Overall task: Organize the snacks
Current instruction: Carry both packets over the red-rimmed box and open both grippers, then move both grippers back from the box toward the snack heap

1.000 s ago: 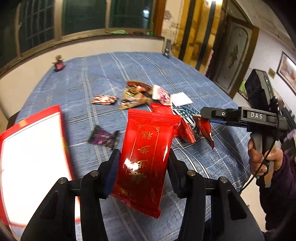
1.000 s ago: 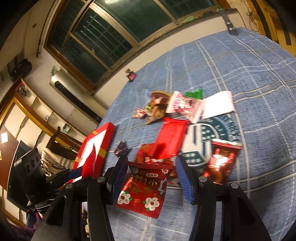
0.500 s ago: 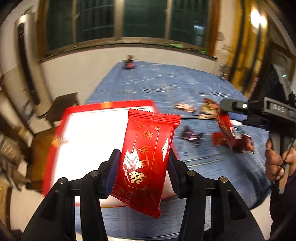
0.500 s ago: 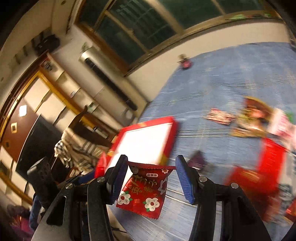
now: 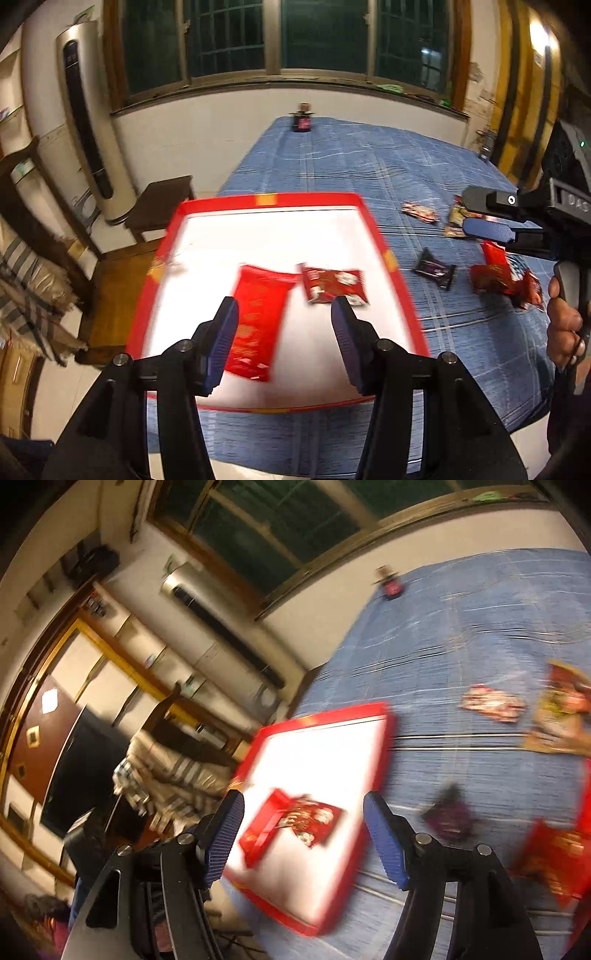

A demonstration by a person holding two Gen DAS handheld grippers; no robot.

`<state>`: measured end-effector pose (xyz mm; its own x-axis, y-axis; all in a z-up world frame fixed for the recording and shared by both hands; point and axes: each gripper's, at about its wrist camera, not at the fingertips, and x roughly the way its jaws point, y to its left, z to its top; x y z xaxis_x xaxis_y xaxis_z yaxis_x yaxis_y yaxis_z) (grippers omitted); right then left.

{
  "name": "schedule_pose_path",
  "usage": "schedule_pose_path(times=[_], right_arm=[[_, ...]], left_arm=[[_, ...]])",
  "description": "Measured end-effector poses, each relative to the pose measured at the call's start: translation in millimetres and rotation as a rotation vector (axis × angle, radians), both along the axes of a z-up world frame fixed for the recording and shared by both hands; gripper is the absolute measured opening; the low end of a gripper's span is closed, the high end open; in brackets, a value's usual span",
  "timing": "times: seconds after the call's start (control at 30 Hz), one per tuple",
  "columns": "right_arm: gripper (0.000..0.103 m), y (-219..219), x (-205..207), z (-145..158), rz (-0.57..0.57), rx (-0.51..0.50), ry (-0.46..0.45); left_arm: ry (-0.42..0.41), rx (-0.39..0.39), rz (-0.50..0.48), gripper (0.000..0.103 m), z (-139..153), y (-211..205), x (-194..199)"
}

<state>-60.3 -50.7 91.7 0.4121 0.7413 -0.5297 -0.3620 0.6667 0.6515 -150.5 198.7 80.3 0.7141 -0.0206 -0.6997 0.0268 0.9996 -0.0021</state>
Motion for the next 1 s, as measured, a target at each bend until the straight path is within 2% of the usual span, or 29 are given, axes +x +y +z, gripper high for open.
schedule_pose_path(times=[0.3, 0.4, 0.43, 0.63, 0.9, 1.0], right_arm=[[0.072, -169.0, -33.5, -34.4, -0.326, 0.061, 0.087], [0.074, -198.9, -43.9, -44.8, -0.371, 0.057, 0.108], [0.074, -205.9, -43.3, -46.8, -0.375, 0.059, 0.114], [0.078, -222.9, -47.7, -63.2, -0.372, 0.075, 0.152], [0.082, -210.0, -39.4, -81.2, -0.299, 0.086, 0.206], [0.088, -198.6, -34.0, -83.4, -0.277, 0.059, 0.215]], left_arm=[[0.035, -0.003, -0.209, 0.051, -0.7, -90.1, 10.1], [0.048, 0.003, -0.267, 0.052, 0.0, -120.4, 12.1], [0.052, 0.008, -0.279, 0.057, 0.0, -128.1, 11.7], [0.080, 0.049, -0.336, 0.060, -5.6, -165.3, 13.1], [0.131, 0.063, -0.306, 0.061, -17.0, -169.6, 23.3], [0.134, 0.054, -0.298, 0.074, -16.9, -166.2, 25.7]])
